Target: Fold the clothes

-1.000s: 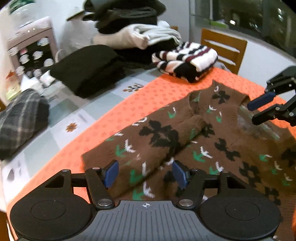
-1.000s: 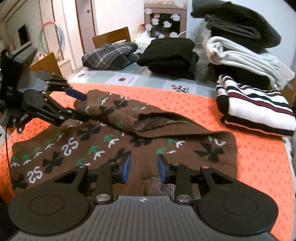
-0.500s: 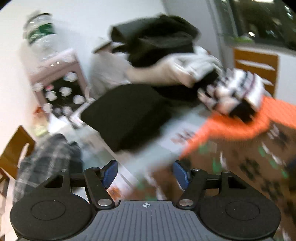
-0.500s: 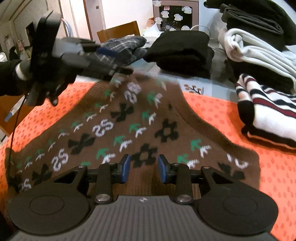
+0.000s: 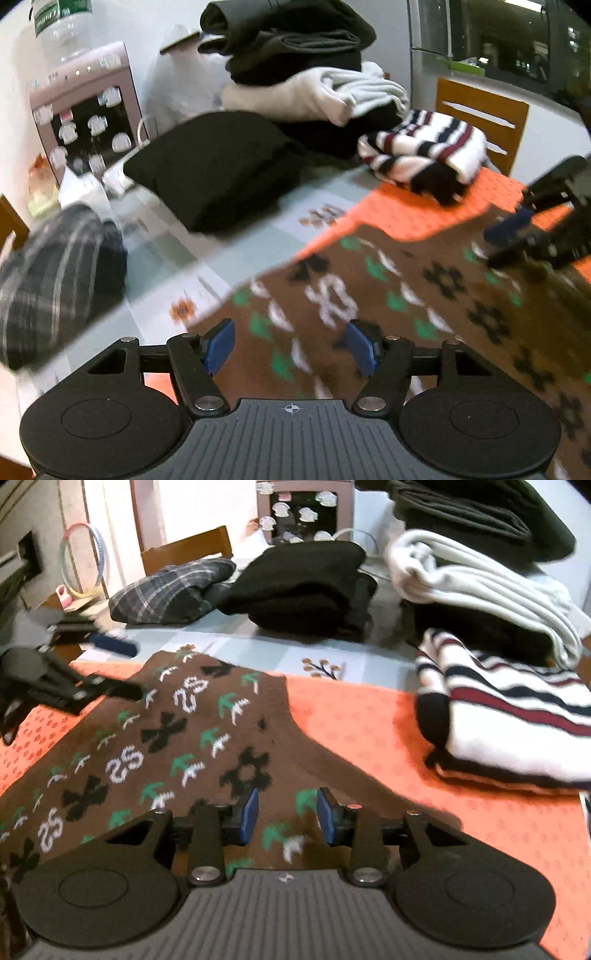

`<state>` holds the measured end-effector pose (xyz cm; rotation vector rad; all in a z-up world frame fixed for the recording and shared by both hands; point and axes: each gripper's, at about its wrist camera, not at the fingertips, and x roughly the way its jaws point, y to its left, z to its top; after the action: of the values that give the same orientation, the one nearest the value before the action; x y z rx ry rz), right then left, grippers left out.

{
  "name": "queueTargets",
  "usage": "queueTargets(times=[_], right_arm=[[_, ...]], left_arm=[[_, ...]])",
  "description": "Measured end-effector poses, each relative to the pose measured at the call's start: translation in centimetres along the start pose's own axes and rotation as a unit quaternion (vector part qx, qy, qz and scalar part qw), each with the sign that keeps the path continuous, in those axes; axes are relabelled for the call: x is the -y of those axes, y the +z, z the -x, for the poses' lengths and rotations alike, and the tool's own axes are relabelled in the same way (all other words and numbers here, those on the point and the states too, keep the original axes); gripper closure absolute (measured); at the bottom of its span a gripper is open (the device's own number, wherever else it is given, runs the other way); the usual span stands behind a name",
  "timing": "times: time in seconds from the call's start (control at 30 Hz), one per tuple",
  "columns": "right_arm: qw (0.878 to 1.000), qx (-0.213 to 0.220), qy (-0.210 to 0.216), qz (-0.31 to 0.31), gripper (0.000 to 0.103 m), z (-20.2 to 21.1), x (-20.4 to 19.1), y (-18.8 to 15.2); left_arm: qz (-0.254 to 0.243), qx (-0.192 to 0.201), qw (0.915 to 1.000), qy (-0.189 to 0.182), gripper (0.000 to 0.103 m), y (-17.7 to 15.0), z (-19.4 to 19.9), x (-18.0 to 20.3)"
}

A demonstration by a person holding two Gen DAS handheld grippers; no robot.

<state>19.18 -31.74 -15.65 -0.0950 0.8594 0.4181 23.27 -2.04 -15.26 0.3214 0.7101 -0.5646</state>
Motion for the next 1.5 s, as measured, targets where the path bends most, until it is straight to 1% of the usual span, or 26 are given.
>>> queueTargets(times=[0.17,0.23,0.37,0.47,0.6,0.7,0.73,0.83,0.9,1.03,1.17,1.27,1.33,1.5], right_arm=[[0.999,-0.024,0.014,-0.016,0.063,3.4,-0.5,-2.5],[0.999,-0.030,0.022,-0.014,0.063,4.8,-1.5,-3.8],[0.998,-0.044,0.042,0.011,0.063,6.9,-4.6,-6.8],[0.997,-0.050,0.052,0.026,0.063,7.9,-7.4,-9.3],[0.996,-0.052,0.069,0.025,0.063,8.8,-10.0,-11.9],[0.996,-0.057,0.065,0.028,0.063,9.0,-11.3,-13.5],[0.996,-0.051,0.063,0.025,0.062,9.1,-11.4,-13.9],[0.997,-0.051,0.060,0.016,0.061,9.6,-11.3,-14.0],[0.997,-0.053,0.059,0.022,0.061,10.2,-11.2,-13.5],[0.997,-0.043,0.056,0.031,0.061,12.2,-10.4,-11.7],[0.998,-0.015,0.055,0.038,0.061,15.1,-9.2,-9.4],[0.997,0.001,0.057,0.059,0.061,16.5,-9.2,-8.6],[0.995,0.012,0.069,0.078,0.061,17.0,-9.8,-8.8],[0.986,0.012,0.106,0.130,0.061,16.0,-13.1,-10.3]], left_arm=[[0.013,-0.024,0.9993,-0.025,0.034,-2.9,3.8,0.9],[0.021,-0.032,0.9986,-0.038,0.034,-4.3,5.3,1.4],[0.020,-0.047,0.9967,-0.064,0.034,-7.2,8.4,3.2],[0.016,-0.057,0.9949,-0.081,0.034,-9.1,10.2,4.7],[0.014,-0.068,0.9919,-0.106,0.034,-11.4,12.5,6.0],[-0.001,-0.087,0.9902,-0.109,0.034,-13.1,13.2,7.2],[-0.007,-0.091,0.9902,-0.106,0.034,-13.5,13.2,7.5],[-0.021,-0.100,0.9903,-0.094,0.034,-14.4,13.4,8.3],[-0.001,-0.099,0.9906,-0.095,0.034,-14.0,13.7,8.1],[0.031,-0.074,0.9921,-0.096,0.034,-12.0,15.3,7.2],[0.044,-0.050,0.9928,-0.099,0.034,-10.0,16.7,6.3],[0.031,-0.048,0.9934,-0.099,0.034,-10.0,16.9,6.6],[0.021,-0.048,0.9937,-0.099,0.034,-10.1,17.0,6.7],[0.005,-0.052,0.9933,-0.103,0.034,-11.5,17.5,7.3]])
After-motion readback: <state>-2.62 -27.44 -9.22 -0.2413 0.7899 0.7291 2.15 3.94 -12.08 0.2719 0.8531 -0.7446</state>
